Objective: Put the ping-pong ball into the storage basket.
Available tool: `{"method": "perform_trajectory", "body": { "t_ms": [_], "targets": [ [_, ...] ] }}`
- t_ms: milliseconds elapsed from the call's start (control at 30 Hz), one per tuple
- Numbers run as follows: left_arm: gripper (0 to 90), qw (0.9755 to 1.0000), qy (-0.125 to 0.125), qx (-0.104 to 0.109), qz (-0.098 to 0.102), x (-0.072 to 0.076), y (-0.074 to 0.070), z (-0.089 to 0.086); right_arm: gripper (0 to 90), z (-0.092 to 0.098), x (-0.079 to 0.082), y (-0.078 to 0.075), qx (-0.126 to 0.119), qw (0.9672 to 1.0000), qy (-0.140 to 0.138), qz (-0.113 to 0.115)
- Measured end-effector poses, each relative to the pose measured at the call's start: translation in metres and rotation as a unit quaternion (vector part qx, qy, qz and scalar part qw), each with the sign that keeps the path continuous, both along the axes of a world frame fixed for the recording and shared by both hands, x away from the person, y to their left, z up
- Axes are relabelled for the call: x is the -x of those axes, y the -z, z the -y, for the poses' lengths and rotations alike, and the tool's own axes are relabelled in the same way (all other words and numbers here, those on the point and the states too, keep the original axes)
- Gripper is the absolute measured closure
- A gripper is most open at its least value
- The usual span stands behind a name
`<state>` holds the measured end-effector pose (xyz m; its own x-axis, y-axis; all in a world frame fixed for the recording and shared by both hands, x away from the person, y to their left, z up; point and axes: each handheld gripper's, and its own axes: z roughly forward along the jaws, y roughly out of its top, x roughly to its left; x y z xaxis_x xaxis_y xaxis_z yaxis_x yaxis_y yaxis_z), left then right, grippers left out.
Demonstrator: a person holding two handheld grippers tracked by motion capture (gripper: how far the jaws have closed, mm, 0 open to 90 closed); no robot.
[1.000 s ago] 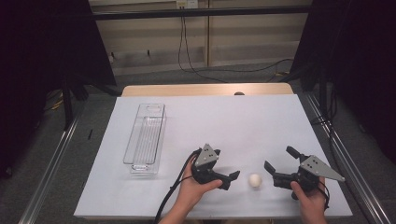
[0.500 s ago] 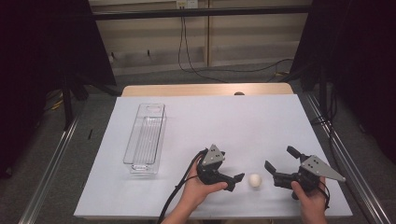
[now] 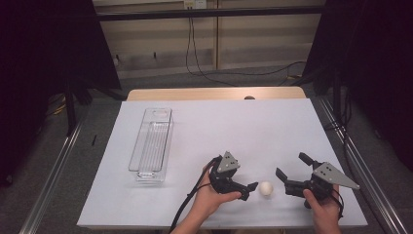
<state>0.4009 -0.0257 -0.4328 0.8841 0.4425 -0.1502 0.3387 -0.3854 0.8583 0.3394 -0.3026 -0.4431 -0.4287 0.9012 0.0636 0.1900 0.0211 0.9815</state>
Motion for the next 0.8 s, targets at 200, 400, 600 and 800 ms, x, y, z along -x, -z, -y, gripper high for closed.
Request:
{"method": "perform_trajectory", "body": {
  "t_ms": [200, 400, 600, 800],
  "targets": [
    [2.4, 1.0000, -0.003, -0.001, -0.004, 0.000, 0.002, 0.004, 0.6, 0.000, 0.000, 0.000, -0.002, 1.0000, 0.002, 0.001],
    [2.6, 0.9999, 0.001, -0.010, -0.003, 0.000, 0.000, 0.007, 0.6, 0.001, 0.000, 0.000, -0.004, 1.0000, 0.002, 0.000],
    [2.6, 0.9999, 0.005, -0.010, -0.005, 0.001, 0.000, 0.010, 0.6, 0.000, 0.000, 0.000, -0.002, 1.0000, 0.001, 0.001],
    [2.6, 0.9999, 0.009, -0.013, -0.006, 0.002, 0.001, 0.013, 0.6, 0.000, 0.000, -0.001, -0.007, 1.0000, 0.005, 0.001]
  ]
}}
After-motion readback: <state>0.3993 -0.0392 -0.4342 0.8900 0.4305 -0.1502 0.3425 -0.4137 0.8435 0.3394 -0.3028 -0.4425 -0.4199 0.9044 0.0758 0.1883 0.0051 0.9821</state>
